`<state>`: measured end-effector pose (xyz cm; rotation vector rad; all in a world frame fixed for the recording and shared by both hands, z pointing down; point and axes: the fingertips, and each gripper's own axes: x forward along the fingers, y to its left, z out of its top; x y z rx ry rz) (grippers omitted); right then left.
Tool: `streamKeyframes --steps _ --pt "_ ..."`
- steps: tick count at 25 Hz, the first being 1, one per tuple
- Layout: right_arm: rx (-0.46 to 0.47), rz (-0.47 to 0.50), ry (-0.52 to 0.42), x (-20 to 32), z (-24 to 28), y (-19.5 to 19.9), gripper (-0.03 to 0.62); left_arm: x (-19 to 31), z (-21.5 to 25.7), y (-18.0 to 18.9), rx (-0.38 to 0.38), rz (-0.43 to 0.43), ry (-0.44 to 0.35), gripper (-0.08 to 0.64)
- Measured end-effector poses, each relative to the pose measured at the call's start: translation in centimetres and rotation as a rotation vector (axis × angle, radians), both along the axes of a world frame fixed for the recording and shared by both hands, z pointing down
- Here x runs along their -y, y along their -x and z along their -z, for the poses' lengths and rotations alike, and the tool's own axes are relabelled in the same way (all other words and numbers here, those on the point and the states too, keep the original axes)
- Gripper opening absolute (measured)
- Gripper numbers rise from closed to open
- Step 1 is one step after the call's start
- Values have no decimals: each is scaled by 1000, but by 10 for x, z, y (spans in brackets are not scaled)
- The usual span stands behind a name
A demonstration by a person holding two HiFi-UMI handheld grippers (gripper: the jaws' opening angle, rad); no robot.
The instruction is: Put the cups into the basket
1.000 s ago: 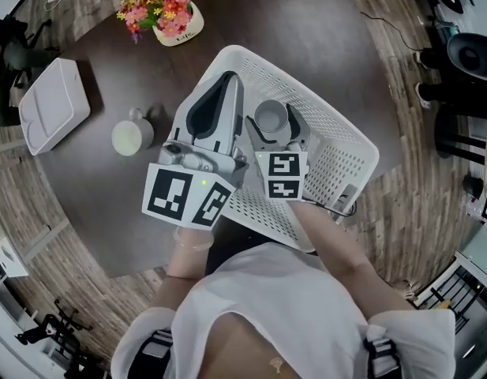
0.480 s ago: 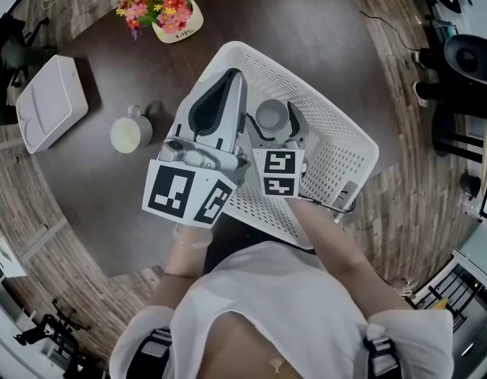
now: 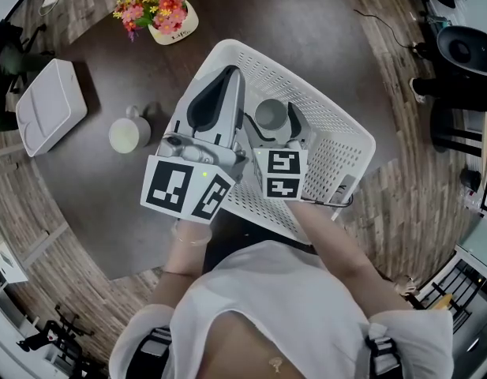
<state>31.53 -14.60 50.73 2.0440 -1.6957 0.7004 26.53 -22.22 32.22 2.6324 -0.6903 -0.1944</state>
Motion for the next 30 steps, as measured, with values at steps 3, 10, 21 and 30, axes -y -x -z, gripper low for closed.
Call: streamKeyframes --steps 3,10,21,30 --pt "-1 3 -37 -4 14 3 388 -4 6 0 -10 -9 -7 9" --pt "52 2 -123 -11 42 4 387 -14 18 2 -27 -22 -12 9" --pt "-7 -180 -300 -25 130 -49 9 -43 43 1 -4 -75 -56 9" --pt "-63 -235 -432 -62 200 -41 9 -72 72 36 -6 -83 -125 9"
